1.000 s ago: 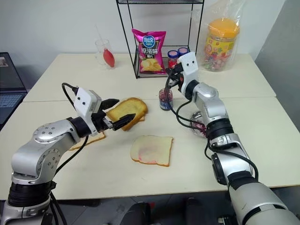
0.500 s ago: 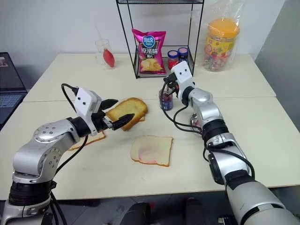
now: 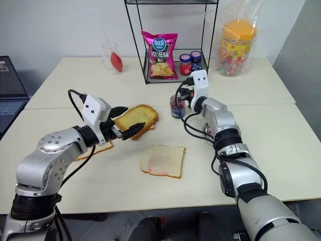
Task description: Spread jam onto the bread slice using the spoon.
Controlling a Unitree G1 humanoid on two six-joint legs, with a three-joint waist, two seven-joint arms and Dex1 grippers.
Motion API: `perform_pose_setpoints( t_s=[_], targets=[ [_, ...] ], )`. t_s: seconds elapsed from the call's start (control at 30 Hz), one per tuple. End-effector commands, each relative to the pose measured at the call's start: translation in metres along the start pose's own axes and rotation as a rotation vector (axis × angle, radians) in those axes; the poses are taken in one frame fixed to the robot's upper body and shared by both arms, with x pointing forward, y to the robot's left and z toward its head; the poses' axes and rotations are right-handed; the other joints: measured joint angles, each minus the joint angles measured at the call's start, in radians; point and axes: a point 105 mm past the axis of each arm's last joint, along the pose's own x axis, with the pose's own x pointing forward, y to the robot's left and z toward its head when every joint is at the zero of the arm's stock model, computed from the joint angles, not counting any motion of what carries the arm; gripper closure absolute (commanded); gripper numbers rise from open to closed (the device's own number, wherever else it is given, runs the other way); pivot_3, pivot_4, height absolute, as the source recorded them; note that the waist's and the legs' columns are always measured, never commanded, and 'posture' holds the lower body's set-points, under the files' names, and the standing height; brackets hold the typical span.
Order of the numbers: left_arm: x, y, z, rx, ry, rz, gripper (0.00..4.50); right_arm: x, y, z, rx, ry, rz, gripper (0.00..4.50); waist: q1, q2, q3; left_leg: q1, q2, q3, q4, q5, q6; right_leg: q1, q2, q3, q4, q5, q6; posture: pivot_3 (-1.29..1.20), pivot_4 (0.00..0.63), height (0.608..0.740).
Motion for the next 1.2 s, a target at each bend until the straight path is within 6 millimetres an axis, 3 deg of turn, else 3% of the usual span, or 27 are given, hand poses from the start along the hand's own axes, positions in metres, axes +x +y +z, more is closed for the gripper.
perform_pose_setpoints(
  t_s=[0.03,0.23,0.67,1.03,1.2],
  targets=[
    [0.0,0.001,0.011,0.035,-0.041,0.001,0.0,0.0,0.009,0.038,0.086,-0.107,0.02,4.47,0.0,0.0,0.0,0.0,0.0,0.0,0.0,0.0,0.0,0.0,0.0,0.0,0.0,0.0,0.0,0.0,0.15,0.74],
    [0.0,0.0,0.01,0.039,-0.038,-0.004,0.0,-0.002,0.002,0.042,0.277,-0.126,-0.009,4.47,0.0,0.0,0.0,0.0,0.0,0.0,0.0,0.0,0.0,0.0,0.0,0.0,0.0,0.0,0.0,0.0,0.15,0.74],
    [0.003,0.0,0.012,0.046,-0.042,-0.012,0.0,-0.008,-0.014,0.047,0.462,-0.151,-0.065,4.47,0.0,0.0,0.0,0.0,0.0,0.0,0.0,0.0,0.0,0.0,0.0,0.0,0.0,0.0,0.0,0.0,0.15,0.74],
    [0.005,-0.001,0.012,0.049,-0.04,-0.023,0.0,-0.011,-0.014,0.05,0.299,-0.158,-0.07,4.47,0.0,0.0,0.0,0.0,0.0,0.0,0.0,0.0,0.0,0.0,0.0,0.0,0.0,0.0,0.0,0.0,0.15,0.74],
    [0.005,-0.002,0.012,0.051,-0.041,-0.025,0.0,-0.012,-0.014,0.051,0.303,-0.166,-0.075,4.47,0.0,0.0,0.0,0.0,0.0,0.0,0.0,0.0,0.0,0.0,0.0,0.0,0.0,0.0,0.0,0.0,0.15,0.74]
  ],
)
